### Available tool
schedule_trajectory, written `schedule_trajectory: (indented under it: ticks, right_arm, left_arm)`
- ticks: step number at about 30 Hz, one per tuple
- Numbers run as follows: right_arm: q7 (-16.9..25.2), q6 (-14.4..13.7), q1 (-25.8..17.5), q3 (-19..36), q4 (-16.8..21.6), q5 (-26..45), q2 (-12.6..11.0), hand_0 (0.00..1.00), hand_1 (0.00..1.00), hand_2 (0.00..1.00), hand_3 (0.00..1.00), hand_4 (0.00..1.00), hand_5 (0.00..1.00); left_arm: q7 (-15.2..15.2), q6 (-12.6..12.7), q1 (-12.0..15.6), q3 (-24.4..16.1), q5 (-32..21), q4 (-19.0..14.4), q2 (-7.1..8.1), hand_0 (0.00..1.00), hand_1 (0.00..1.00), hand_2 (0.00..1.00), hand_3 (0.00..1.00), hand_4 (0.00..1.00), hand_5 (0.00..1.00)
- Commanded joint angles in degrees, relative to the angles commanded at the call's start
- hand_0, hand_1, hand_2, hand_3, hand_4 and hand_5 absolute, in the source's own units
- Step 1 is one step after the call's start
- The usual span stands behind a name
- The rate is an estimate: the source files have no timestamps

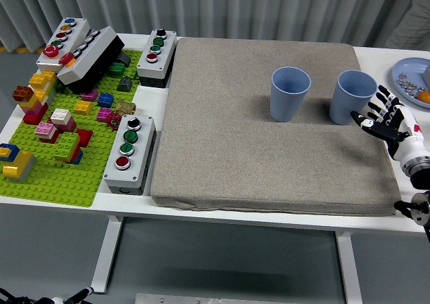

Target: Pick cup pour cup place

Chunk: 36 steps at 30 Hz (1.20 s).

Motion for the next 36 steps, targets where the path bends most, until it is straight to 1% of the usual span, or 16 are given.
schedule_trajectory:
  ticks: [13,36]
  right_arm:
    - [0.51,0.4,2.17,-1.53,-2.77,1.01,0.68,0.935,0.9,0.97,0.953,0.83,0.261]
    - [0.39,1.06,4.69,-2.74,-5.02,1.63,1.71,0.935,0.901,0.969,0.951,0.826,0.265]
  left_arm:
    - [-0.02,-0.01,-0.31,0.24,-0.08,0.0,0.06,0.849,0.864,0.884,0.778,0.597,0.998]
    - [-0.01,-0.05,-0.74,0.44,0.0,0.0,0.19,0.849,0.865,0.884,0.777,0.599,0.998]
